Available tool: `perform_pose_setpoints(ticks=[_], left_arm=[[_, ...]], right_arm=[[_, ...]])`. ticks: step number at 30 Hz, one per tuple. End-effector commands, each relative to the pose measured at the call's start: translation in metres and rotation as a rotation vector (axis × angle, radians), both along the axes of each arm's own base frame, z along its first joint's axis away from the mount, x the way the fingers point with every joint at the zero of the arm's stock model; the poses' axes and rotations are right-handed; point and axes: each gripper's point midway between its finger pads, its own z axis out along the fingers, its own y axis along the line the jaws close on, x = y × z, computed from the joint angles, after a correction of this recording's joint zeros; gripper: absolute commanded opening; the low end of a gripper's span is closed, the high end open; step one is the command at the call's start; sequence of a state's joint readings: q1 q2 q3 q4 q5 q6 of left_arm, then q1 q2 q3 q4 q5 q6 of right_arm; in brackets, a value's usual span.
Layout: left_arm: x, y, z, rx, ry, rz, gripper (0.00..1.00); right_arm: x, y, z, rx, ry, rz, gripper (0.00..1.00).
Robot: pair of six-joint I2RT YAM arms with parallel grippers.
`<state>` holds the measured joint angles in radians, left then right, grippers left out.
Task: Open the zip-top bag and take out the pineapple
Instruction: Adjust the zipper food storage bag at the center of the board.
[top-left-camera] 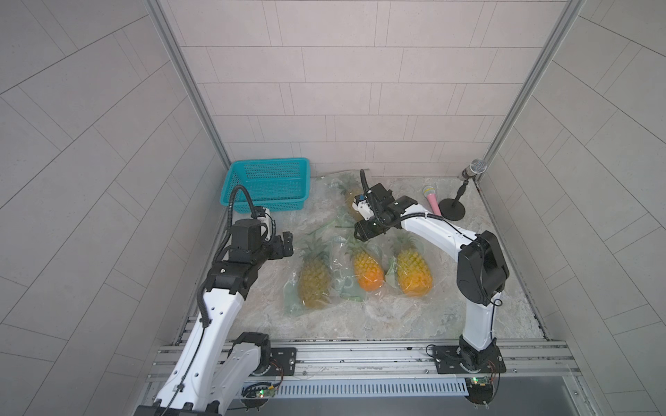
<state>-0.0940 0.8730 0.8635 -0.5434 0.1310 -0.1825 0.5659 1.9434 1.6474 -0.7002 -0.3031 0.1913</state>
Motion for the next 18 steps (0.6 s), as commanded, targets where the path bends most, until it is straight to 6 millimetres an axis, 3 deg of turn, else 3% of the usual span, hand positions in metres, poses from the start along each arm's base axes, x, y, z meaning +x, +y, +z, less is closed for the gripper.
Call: perform_pose_setpoints(ticks=[1, 12, 13, 17, 18], left_arm=[[-0.006, 0.002, -0.004, 0.031, 0.015, -0.012, 1.0], [-0.006, -0.004, -0.007, -0.014, 0.029, -0.016, 1.0], [-0.006, -0.004, -0.008, -0.015, 0.032, -0.018, 1.0], [-0.005, -0.006, -0.01, -0.026, 0.042, -0.022, 1.0], [-0.005, -0.007, -0.01, -0.027, 0.042, -0.025, 1.0]], right_arm=[[-0.001, 0.002, 0.0, -0.038, 0.015, -0.01, 0.62], [0.008, 0.007, -0.029, -0.106, 0.07, -0.025, 0.6], [0.008, 0.007, -0.031, -0.111, 0.072, -0.024, 0.56], [0.007, 0.01, -0.025, -0.085, 0.064, -0.019, 0.17], [0.008, 0.01, -0.019, -0.068, 0.049, -0.021, 0.12]])
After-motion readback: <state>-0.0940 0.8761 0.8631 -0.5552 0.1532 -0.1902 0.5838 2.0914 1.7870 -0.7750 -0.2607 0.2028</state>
